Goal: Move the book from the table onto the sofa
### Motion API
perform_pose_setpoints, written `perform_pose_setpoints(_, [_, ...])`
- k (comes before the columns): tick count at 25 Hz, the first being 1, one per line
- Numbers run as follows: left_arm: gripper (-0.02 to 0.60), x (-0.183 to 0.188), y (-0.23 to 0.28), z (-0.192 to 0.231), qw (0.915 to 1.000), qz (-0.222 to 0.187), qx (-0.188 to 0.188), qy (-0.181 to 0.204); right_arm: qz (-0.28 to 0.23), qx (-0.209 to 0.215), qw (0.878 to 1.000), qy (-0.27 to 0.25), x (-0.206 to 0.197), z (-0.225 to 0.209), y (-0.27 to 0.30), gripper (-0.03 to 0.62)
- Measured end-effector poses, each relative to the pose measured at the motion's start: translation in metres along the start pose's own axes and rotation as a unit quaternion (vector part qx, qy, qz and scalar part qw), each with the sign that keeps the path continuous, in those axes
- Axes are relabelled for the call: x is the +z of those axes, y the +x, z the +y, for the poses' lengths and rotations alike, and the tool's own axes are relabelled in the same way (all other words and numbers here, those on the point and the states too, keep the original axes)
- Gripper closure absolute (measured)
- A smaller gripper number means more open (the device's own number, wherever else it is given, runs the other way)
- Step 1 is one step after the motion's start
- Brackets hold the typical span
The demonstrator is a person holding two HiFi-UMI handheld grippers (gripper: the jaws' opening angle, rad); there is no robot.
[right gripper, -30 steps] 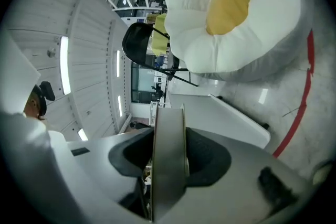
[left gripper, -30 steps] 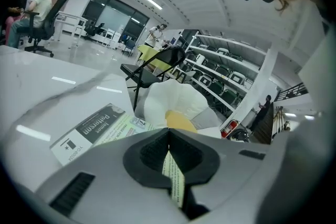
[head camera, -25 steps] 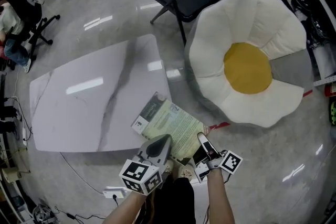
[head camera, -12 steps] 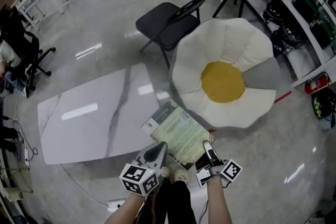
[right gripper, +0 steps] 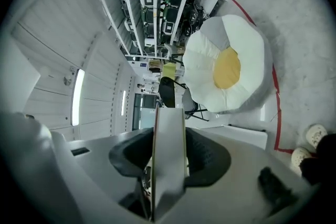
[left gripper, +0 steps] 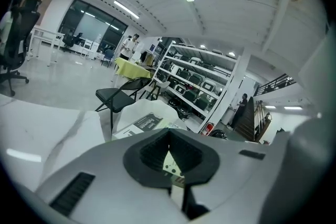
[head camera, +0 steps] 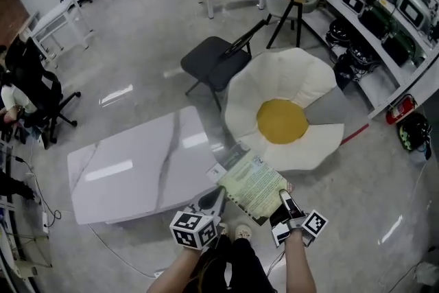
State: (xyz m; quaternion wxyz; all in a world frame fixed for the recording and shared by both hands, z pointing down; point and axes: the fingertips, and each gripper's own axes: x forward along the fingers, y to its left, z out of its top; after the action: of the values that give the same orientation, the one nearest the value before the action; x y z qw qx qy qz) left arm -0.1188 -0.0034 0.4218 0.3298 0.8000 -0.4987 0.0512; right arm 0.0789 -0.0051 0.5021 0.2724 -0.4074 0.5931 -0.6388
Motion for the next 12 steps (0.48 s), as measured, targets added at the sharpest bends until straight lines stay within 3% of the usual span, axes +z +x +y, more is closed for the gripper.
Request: perform_pose_setpoints(12, [0.572, 0.027, -0.060, -0.025, 0.9990, -0.037, -0.024, 0.006, -0.033, 0.021, 0.999, 0.019, -0.028, 0.036, -0.044, 0.419])
